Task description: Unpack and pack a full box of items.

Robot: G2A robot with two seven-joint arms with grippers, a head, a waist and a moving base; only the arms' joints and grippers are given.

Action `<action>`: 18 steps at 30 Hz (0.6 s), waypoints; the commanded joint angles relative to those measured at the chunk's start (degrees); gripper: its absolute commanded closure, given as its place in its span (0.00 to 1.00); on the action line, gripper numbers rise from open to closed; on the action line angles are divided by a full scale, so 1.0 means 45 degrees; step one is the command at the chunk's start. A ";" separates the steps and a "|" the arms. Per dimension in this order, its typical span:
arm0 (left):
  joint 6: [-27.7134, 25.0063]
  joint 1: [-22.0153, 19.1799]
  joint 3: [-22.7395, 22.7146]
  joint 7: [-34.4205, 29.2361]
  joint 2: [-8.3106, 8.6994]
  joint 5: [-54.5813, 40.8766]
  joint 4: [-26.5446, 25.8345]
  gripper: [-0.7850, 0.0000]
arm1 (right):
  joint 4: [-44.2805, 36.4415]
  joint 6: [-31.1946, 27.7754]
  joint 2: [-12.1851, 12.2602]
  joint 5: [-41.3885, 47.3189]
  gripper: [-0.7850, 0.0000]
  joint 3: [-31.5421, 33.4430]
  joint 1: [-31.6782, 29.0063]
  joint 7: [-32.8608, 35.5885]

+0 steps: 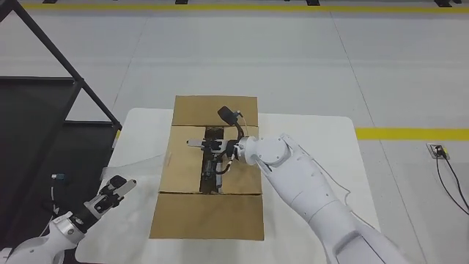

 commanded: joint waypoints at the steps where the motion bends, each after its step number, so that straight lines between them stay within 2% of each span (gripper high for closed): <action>1: -0.0002 -0.0002 -0.0003 0.0003 0.0000 -0.0002 0.0003 0.00 | -0.0012 0.0005 0.0005 0.0000 0.00 0.0005 -0.0007 0.0002; 6: 0.0061 0.0010 0.0017 0.0114 -0.0009 0.0001 -0.0035 0.00 | -0.0115 0.0077 0.0008 0.0072 0.00 0.0041 -0.0187 -0.0125; 12: 0.0208 0.0015 0.0237 0.0247 -0.0024 0.0062 -0.0362 0.00 | -0.0228 0.1324 -0.0085 -0.0207 0.00 -0.0063 -0.0433 -0.0544; 18: 0.0067 -0.0017 0.0306 0.0046 -0.0001 -0.0007 -0.0391 0.00 | 0.0098 0.0941 -0.0262 0.0274 0.00 0.0039 -0.0410 -0.0370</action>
